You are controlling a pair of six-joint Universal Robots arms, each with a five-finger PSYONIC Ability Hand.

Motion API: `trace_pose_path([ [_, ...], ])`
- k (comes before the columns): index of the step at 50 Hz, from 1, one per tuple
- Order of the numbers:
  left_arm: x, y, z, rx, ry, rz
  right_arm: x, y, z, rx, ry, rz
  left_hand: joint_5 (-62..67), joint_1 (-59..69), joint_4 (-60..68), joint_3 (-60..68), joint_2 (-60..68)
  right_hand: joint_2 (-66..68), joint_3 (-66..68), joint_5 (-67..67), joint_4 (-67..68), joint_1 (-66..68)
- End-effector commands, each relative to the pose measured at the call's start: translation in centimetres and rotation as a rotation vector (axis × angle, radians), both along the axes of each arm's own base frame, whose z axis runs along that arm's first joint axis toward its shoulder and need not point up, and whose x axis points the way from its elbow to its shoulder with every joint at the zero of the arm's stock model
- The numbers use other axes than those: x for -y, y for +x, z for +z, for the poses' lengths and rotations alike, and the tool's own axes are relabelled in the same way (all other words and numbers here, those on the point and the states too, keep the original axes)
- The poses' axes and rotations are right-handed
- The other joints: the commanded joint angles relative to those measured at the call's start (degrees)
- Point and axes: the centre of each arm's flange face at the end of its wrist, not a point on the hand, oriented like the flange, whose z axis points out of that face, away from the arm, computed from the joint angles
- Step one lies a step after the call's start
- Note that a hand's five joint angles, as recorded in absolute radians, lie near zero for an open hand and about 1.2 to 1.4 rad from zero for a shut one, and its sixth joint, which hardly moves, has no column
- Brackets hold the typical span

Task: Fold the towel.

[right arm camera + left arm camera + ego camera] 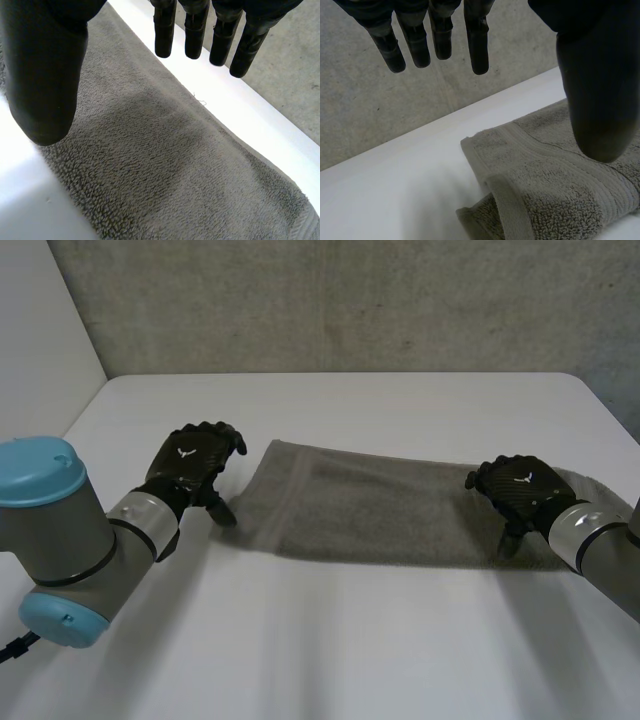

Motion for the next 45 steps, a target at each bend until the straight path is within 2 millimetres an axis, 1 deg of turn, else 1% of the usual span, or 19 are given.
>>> trace_pose_path([
  [1, -0.1, -0.3, -0.2, -0.012, 0.002, -0.015, 0.4, 0.2, 0.4, 0.010, -0.016, -0.011, 3.31, 2.62, 2.55, 3.40, 2.93, 11.36, 19.13, 14.99, 16.94, 12.37],
  [4, -0.1, -0.3, -0.2, -0.012, 0.002, -0.015, 0.4, 0.2, 0.4, 0.010, -0.016, -0.009, 9.34, 8.65, 8.58, 9.43, 8.96, 14.12, 21.89, 17.76, 19.71, 15.13],
  [6, 0.0, -0.3, -0.2, -0.012, 0.001, -0.015, 0.4, 0.2, 0.4, 0.011, -0.017, -0.009, 9.53, 8.85, 8.78, 9.62, 9.16, 13.63, 21.40, 17.26, 19.21, 14.64],
  [8, 0.0, -0.3, -0.2, -0.012, 0.001, -0.015, 0.4, 0.2, 0.4, 0.010, -0.016, -0.011, 8.53, 7.84, 7.78, 8.62, 8.16, 11.79, 19.56, 15.42, 17.37, 12.80],
  [9, 0.0, -0.3, -0.2, -0.012, 0.001, -0.015, 0.4, 0.2, 0.4, 0.009, -0.016, -0.012, 8.52, 7.84, 7.77, 8.62, 8.15, 6.78, 14.54, 10.41, 12.36, 7.79],
  [12, 0.0, -0.3, -0.1, -0.012, -0.001, -0.013, 0.4, 0.2, 0.2, 0.007, -0.012, -0.013, 4.34, 3.66, 3.59, 4.44, 3.97, 0.85, 8.61, 4.48, 6.43, 1.86],
  [18, 0.0, -0.3, -0.2, -0.012, 0.001, -0.015, 0.6, 0.2, 0.2, -0.007, -0.017, -0.012, 3.14, 2.45, 2.38, 3.23, 2.76, 2.18, 9.95, 5.82, 7.77, 3.19],
  [23, -0.1, -0.4, -0.6, -0.005, 0.016, -0.019, 1.5, -0.2, 0.5, -0.044, -0.040, -0.020, 2.47, 1.78, 1.72, 2.56, 2.10, 2.18, 9.95, 5.82, 7.77, 3.19],
  [25, -0.1, -0.5, -0.8, -0.003, 0.022, -0.019, 2.7, -2.2, 0.5, -0.076, -0.031, -0.064, 1.79, 1.11, 1.04, 1.89, 1.42, 1.85, 9.62, 5.48, 7.43, 2.86],
  [26, -0.1, -0.6, -1.0, 0.001, 0.027, -0.023, 2.7, -2.2, 0.5, -0.076, -0.031, -0.064, 0.13, -0.56, -0.63, 0.22, -0.25, 1.85, 9.62, 5.48, 7.43, 2.86],
  [28, -0.1, -0.7, -1.1, 0.001, 0.027, -0.026, 3.7, -4.0, 0.7, -0.113, -0.025, -0.102, -0.06, -0.74, -0.81, 0.04, -0.43, 1.85, 9.62, 5.48, 7.43, 2.86],
  [29, -0.1, -0.7, -1.1, 0.001, 0.027, -0.026, 3.7, -4.0, 0.7, -0.113, -0.025, -0.102, -0.06, -0.74, -0.81, 0.04, -0.43, 1.85, 9.62, 5.48, 7.43, 2.86],
  [31, -0.2, -0.8, -1.1, 0.002, 0.027, -0.031, 4.4, -5.0, 0.8, -0.138, -0.026, -0.119, -0.56, -1.24, -1.31, -0.46, -0.93, 1.68, 9.45, 5.31, 7.27, 2.69],
  [35, -0.2, -0.9, -1.4, 0.024, 0.022, -0.036, 5.2, -5.7, 0.5, -0.150, -0.019, -0.133, -0.73, -1.41, -1.48, -0.64, -1.10, 1.68, 9.45, 5.31, 7.26, 2.69],
  [37, -0.4, -1.1, -2.0, 0.068, 0.012, -0.050, 5.8, -6.6, 0.2, -0.152, 0.009, -0.155, -0.90, -1.58, -1.65, -0.80, -1.27, 1.68, 9.45, 5.31, 7.26, 2.69],
  [38, -0.4, -1.1, -2.0, 0.068, 0.012, -0.050, 5.8, -6.6, 0.2, -0.152, 0.009, -0.155, -0.90, -1.58, -1.65, -0.80, -1.27, 1.68, 9.45, 5.31, 7.26, 2.69],
  [40, -0.8, -1.7, -2.6, 0.115, -0.003, -0.076, 6.3, -7.7, 0.1, -0.159, 0.055, -0.177, -0.73, -1.41, -1.48, -0.64, -1.10, 2.01, 9.78, 5.65, 7.60, 3.03],
  [43, -0.9, -1.9, -2.9, 0.135, -0.010, -0.083, 6.4, -8.2, 0.1, -0.168, 0.081, -0.185, -0.23, -0.91, -0.98, -0.13, -0.60, 2.18, 9.95, 5.82, 7.77, 3.19],
  [45, -0.8, -2.0, -3.3, 0.163, -0.015, -0.086, 6.5, -9.2, 0.1, -0.188, 0.128, -0.192, 0.28, -0.41, -0.48, 0.37, -0.10, 2.68, 10.45, 6.32, 8.27, 3.70],
])
